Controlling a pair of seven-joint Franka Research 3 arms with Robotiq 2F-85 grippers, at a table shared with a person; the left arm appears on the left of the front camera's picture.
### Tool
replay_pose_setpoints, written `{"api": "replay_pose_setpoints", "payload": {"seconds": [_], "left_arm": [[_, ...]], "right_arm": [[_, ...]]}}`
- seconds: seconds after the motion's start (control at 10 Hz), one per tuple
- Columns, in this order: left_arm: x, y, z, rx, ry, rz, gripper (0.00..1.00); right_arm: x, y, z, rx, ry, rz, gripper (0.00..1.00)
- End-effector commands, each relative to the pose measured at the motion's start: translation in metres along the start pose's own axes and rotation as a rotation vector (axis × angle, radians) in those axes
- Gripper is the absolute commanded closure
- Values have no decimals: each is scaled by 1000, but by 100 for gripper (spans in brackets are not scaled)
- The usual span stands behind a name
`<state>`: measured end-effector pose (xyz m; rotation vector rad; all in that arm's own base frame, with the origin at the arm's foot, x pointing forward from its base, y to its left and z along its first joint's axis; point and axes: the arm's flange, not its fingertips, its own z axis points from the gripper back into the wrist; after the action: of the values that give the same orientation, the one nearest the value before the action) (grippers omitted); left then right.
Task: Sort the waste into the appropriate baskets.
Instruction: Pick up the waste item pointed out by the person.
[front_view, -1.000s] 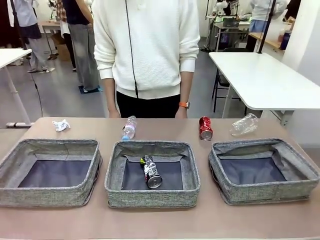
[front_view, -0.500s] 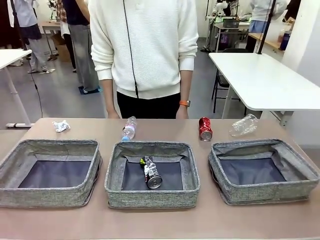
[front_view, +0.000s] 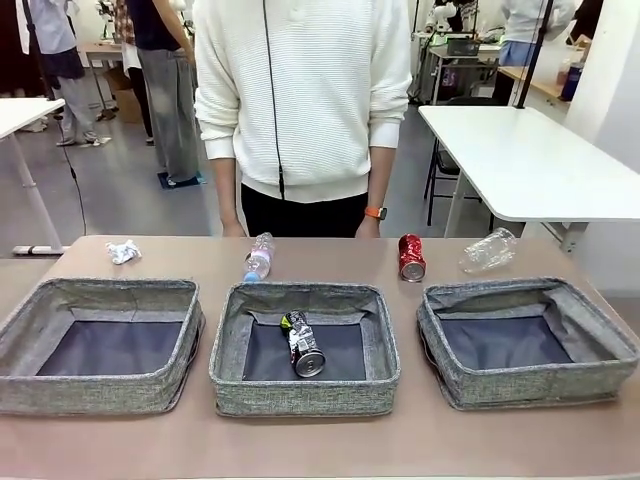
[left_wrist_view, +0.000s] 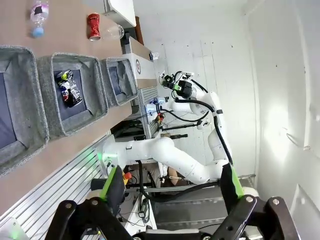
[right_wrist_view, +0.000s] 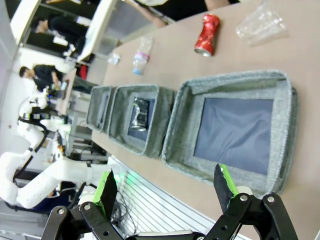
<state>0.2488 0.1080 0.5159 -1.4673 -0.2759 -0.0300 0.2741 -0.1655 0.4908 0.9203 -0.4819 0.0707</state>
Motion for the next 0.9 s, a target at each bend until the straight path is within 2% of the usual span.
{"api": "replay_pose_setpoints", "payload": {"seconds": [0.0, 0.8], "left_arm": [[0, -2, 0, -22, -2, -22, 0], [0, -2, 0, -22, -2, -22, 0]], "right_arm": [[2, 0, 0, 18, -19, 22, 0], [2, 0, 0, 18, -19, 22, 0]]}}
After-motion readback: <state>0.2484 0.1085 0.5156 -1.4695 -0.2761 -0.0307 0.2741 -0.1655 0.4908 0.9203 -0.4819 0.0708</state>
